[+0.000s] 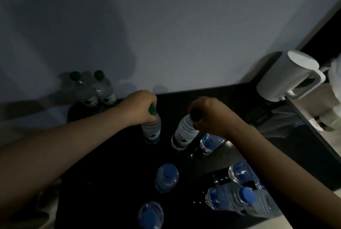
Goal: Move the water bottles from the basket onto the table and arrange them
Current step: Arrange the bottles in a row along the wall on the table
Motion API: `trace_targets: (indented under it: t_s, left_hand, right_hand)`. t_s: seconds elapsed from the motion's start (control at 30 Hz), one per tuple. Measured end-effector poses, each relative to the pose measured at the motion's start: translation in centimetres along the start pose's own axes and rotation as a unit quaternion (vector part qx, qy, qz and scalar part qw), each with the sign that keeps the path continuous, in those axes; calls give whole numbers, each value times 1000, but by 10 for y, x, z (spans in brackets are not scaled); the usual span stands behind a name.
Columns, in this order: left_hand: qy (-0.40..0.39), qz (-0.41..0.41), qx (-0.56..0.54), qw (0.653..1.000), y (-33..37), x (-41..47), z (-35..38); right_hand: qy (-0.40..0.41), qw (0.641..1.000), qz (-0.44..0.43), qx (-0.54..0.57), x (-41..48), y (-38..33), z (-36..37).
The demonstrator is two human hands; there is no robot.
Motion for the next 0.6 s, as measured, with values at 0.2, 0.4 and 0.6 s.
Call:
trace_targets:
  t_s: [0.2, 0.4, 0.6]
  left_hand:
    - [19, -15, 8, 1000, -41, 15, -28]
    - [24, -26, 14, 999, -82, 44, -48]
    - [45, -47, 6, 998, -120, 71, -63]
  right_hand:
    - [-11, 1000, -15, 10, 47, -23, -2]
    - [-28, 999, -31, 2, 94, -36, 3]
    - [-34, 998, -47, -12, 132, -46, 11]
Point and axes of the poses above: each hand's wrist, its own x-axis towards the middle knuckle, its own z-axis out of the palm, y = z × x, the point moved 5 cm from there along x, towards the middle knuckle, and after that the axes turned 6 degrees about -x, right-handed, at the moved point
